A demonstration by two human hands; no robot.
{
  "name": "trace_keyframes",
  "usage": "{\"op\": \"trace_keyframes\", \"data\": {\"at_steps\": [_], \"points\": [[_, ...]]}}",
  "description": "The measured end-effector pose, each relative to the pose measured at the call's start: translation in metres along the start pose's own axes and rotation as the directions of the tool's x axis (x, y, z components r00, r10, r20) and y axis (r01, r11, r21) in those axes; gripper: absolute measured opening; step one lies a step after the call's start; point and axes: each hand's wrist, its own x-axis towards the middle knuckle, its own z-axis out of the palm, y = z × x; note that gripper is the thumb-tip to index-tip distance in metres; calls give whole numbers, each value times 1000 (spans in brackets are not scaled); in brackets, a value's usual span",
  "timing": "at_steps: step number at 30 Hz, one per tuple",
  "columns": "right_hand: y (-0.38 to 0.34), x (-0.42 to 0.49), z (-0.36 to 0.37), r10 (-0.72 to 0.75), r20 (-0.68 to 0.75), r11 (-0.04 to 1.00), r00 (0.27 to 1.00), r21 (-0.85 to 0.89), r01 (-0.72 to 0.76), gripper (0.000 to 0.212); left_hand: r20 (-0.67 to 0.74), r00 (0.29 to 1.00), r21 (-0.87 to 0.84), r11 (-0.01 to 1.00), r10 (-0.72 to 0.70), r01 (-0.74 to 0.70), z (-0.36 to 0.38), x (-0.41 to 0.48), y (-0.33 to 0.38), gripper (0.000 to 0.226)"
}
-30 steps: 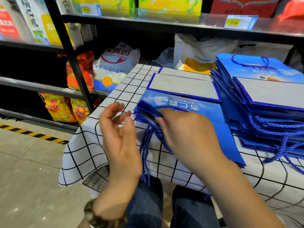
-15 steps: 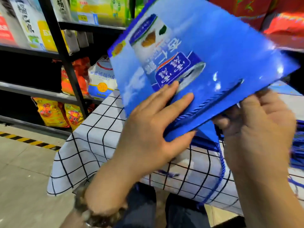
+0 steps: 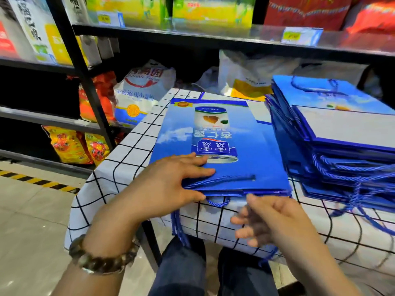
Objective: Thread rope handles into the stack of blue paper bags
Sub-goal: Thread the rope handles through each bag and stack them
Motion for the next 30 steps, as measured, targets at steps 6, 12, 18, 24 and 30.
{"op": "trace_keyframes", "data": {"at_steps": [6,12,18,24,30], "points": [[-20,7,3,-718,106,463,687,-664,587,21,-21,999,114,993,35,-33,5,5,17,53],[-7,34,-8,-556,216,390,803,-785,481,36,-137,991,32,999,7,-3,-3,-15,16,19],[-7,40,-11,-684,33,458,728,-758,465,20,-196,971,74,985,-138,155,-15,-27,11,25],[-19,33,-6,-854,-100,404,511,-746,530,17,-168,918,-560,801,-359,210,-24,-10,18,22],[-30,13,33,-541,222,714,811,-388,582,11,-245,899,-805,593,-364,20,-32,9,31,19]]}}
